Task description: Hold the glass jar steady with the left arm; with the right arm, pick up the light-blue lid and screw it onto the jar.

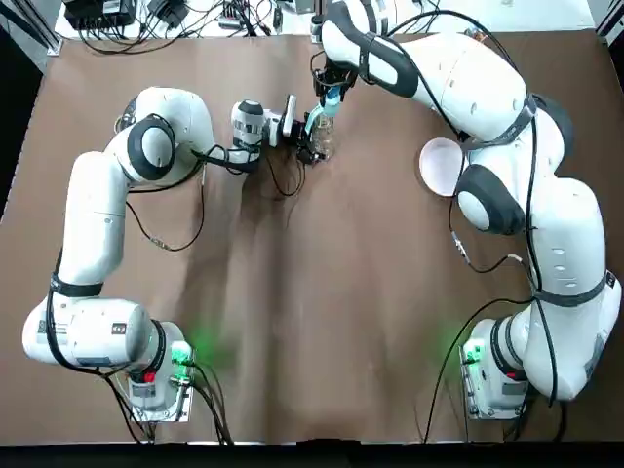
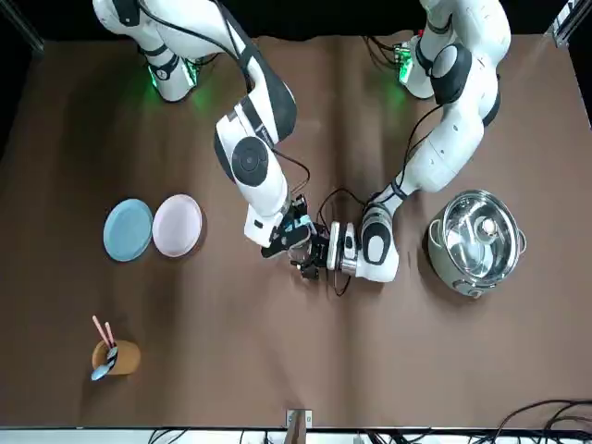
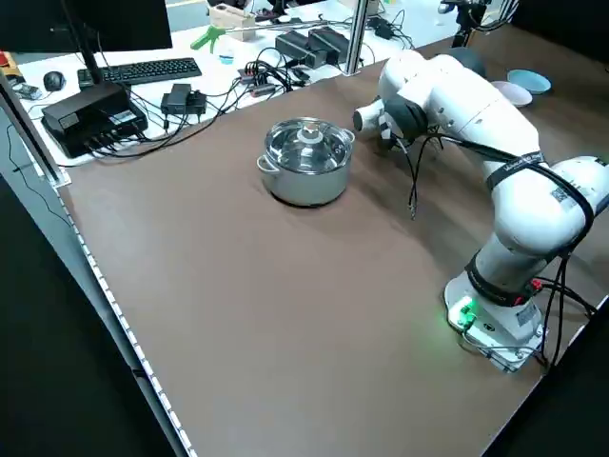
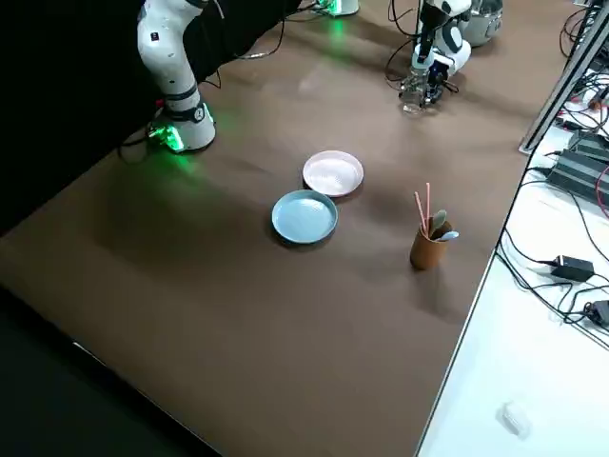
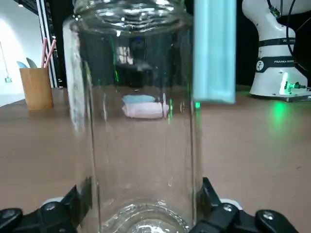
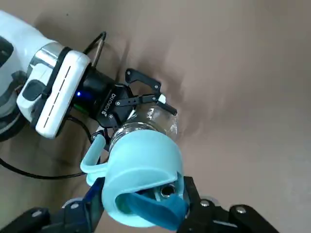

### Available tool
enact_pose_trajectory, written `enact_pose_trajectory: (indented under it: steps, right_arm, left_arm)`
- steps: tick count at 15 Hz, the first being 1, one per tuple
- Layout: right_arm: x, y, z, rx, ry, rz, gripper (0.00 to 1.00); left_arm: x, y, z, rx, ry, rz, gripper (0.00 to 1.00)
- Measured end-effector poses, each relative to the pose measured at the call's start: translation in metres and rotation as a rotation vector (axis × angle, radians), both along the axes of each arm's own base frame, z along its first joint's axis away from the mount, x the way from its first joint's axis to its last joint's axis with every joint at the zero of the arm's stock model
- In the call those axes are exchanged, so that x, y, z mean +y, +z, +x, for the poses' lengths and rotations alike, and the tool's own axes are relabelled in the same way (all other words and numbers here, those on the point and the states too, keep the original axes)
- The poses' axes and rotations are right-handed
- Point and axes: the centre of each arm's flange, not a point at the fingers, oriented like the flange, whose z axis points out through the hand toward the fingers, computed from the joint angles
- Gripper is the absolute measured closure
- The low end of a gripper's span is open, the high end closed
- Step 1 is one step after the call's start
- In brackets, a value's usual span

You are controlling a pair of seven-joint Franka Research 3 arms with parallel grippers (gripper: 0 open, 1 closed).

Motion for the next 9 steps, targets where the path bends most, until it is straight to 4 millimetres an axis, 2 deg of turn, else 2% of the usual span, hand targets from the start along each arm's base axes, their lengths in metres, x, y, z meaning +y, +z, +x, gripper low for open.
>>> enact_pose_trajectory:
  steps: [9]
  right_arm:
    - [0.0041, -0.0057, 0.0043, -0.061, 0.156, 0.022, 0.32]
  left_arm:
    - [0.0000, 0.0001, 0.0001, 0.000, 0.000, 0.000, 0.07]
